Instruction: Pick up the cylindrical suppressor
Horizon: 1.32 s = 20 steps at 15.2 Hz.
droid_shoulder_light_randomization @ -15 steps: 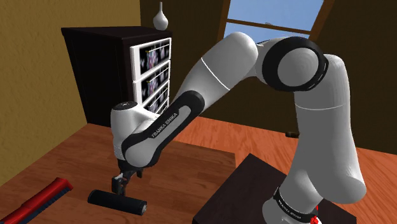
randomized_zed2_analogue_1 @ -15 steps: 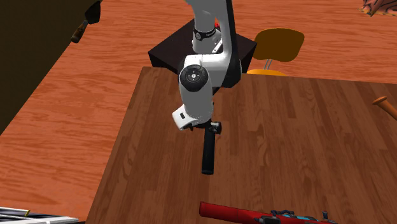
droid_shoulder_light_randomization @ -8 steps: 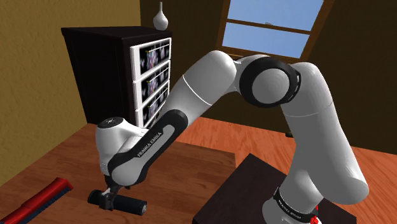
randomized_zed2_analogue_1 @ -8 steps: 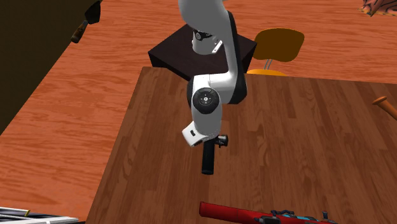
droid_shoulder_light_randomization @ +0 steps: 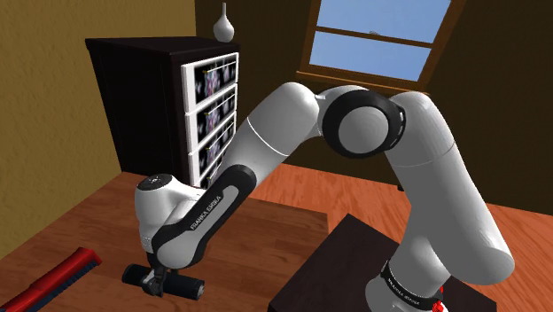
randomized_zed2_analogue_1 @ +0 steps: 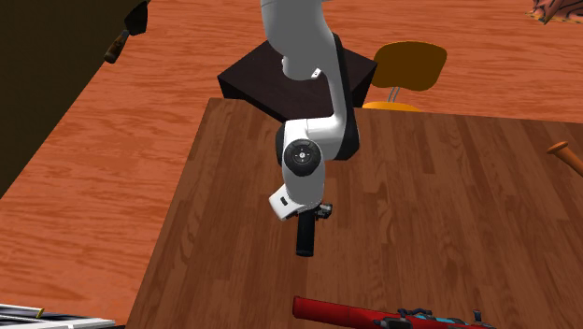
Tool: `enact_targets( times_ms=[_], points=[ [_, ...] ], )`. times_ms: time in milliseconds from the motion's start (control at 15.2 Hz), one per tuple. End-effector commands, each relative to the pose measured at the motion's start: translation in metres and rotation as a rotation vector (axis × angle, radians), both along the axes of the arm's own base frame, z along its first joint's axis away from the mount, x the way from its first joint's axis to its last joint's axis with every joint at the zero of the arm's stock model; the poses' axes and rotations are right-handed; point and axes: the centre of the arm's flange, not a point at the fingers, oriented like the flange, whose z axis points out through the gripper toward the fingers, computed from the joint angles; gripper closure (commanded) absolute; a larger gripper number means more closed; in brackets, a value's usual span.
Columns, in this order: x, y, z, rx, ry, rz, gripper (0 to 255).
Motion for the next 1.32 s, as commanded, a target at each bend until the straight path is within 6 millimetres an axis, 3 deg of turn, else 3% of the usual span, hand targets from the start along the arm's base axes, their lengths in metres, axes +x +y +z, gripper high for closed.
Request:
enact_targets(
  times_ms=[0, 462, 1254],
  points=[
    [0.0, 0.0, -0.001, 0.0, 0.0, -0.001, 255],
    [-0.001, 0.0, -0.001, 0.0, 0.0, -0.001, 255],
    [-0.001, 0.0, 0.062, 0.0, 0.0, -0.001, 255]
  ],
)
